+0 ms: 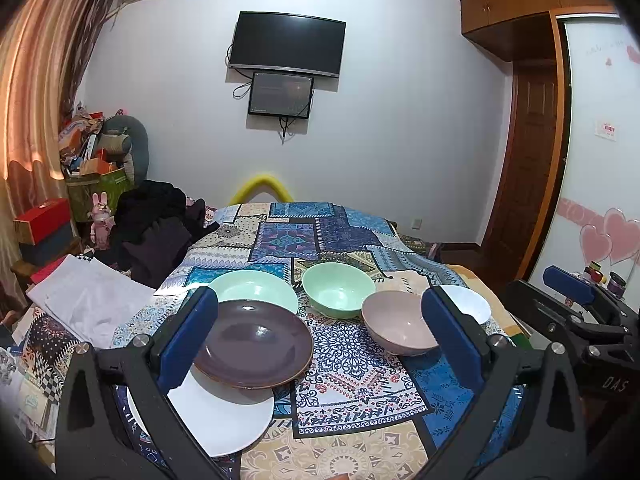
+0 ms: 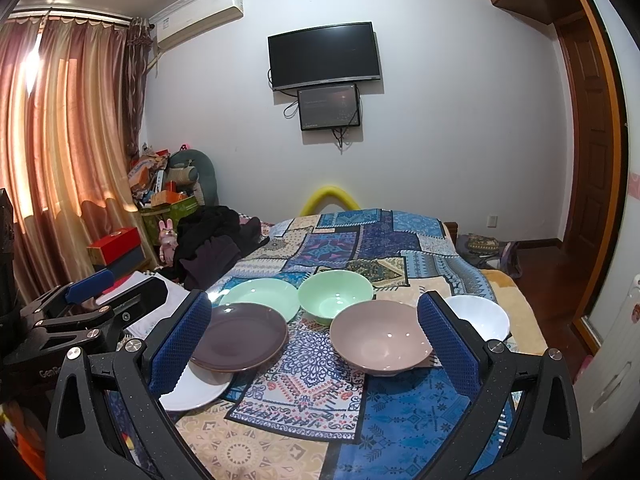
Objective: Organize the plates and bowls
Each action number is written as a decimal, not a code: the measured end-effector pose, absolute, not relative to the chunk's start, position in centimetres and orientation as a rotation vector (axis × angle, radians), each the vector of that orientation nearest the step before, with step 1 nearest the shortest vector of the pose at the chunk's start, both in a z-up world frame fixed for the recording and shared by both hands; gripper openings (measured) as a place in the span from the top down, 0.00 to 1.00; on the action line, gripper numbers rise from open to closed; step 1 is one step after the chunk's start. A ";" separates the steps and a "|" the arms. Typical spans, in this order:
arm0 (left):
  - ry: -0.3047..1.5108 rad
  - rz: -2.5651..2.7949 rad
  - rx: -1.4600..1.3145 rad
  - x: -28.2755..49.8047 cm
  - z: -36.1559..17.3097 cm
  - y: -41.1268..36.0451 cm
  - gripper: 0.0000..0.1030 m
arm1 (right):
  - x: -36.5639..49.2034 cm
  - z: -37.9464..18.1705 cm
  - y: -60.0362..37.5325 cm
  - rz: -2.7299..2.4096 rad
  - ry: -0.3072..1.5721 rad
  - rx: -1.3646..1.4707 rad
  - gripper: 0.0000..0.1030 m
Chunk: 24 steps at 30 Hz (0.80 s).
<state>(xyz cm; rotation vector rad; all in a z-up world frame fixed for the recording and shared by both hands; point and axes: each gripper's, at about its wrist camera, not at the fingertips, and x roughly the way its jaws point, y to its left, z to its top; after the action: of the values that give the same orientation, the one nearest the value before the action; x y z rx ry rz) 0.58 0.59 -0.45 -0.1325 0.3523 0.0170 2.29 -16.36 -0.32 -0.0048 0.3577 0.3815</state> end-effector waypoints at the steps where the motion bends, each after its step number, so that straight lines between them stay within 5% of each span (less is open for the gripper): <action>1: 0.352 0.018 -0.132 0.6 -0.4 0.6 0.00 | 2.3 -0.3 -16.4 0.381 0.357 -0.006 0.00; 24: 0.359 0.013 -0.137 0.8 -0.5 0.7 0.00 | 2.3 -0.3 -16.2 0.385 0.360 -0.019 0.00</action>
<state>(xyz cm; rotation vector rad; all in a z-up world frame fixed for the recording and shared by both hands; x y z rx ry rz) 0.77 0.66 -0.50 -0.1373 0.3587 0.0127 2.29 -16.19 -0.34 -0.0195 0.3596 0.3849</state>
